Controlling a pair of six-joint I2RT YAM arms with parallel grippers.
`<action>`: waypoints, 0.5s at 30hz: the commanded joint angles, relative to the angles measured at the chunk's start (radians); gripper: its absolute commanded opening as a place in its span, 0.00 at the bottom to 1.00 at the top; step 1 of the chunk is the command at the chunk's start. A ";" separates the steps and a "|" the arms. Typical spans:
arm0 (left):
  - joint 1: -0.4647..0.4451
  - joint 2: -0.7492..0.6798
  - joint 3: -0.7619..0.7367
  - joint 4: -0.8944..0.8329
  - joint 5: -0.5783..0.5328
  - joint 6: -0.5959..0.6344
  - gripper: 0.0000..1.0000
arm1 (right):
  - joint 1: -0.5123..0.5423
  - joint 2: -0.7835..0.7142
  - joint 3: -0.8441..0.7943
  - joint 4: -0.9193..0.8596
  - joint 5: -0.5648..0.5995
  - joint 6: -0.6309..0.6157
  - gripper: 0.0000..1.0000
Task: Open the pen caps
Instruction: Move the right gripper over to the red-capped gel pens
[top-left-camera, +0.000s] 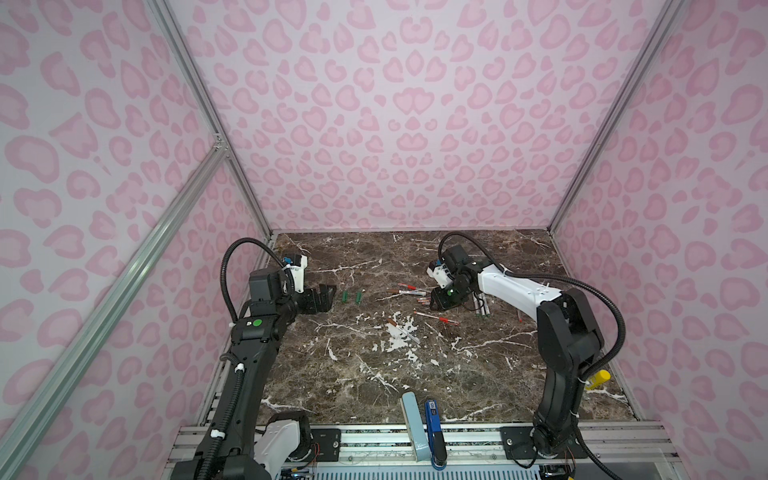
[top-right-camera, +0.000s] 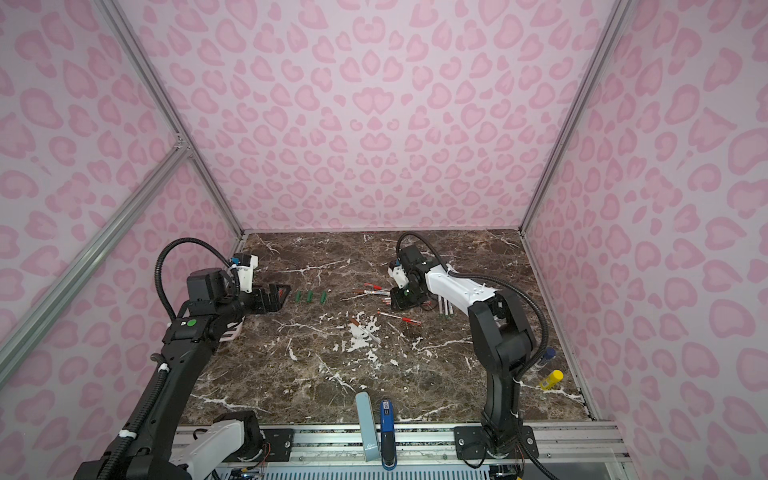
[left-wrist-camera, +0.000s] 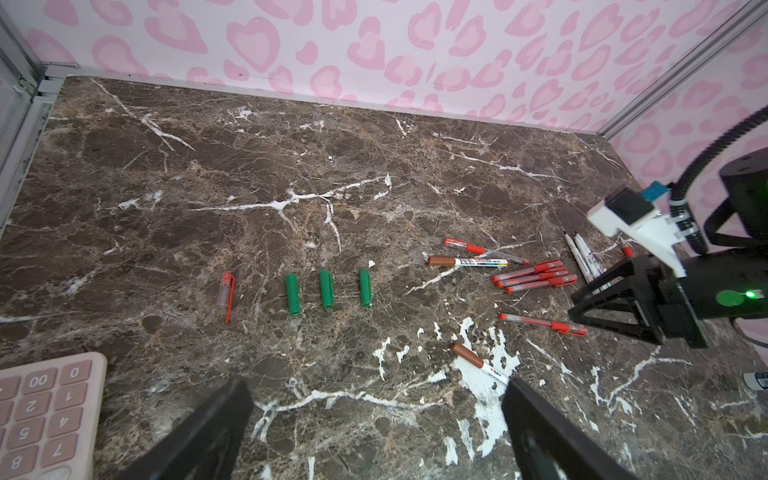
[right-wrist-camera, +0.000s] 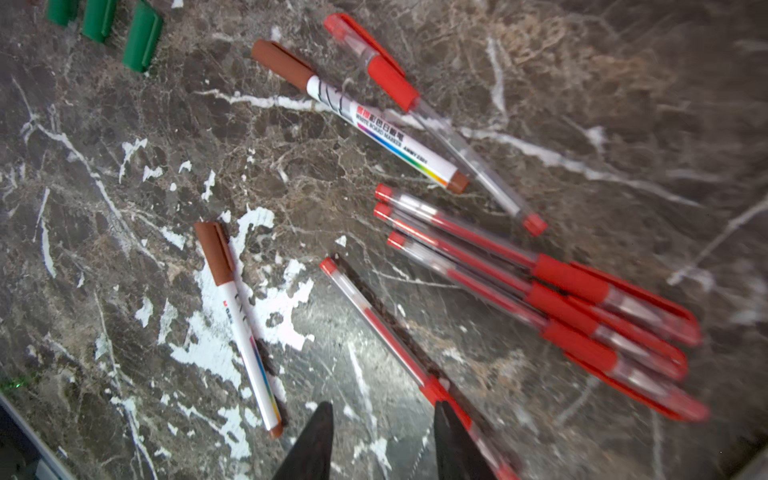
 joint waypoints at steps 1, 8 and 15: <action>0.000 -0.001 0.012 0.018 0.010 -0.007 0.98 | 0.026 0.056 0.025 0.041 -0.015 0.049 0.45; 0.001 -0.007 0.005 0.020 0.003 0.000 0.98 | 0.049 0.164 0.119 0.067 -0.027 0.080 0.46; 0.002 -0.004 -0.002 0.027 0.002 0.003 0.98 | 0.061 0.231 0.137 0.086 -0.032 0.100 0.44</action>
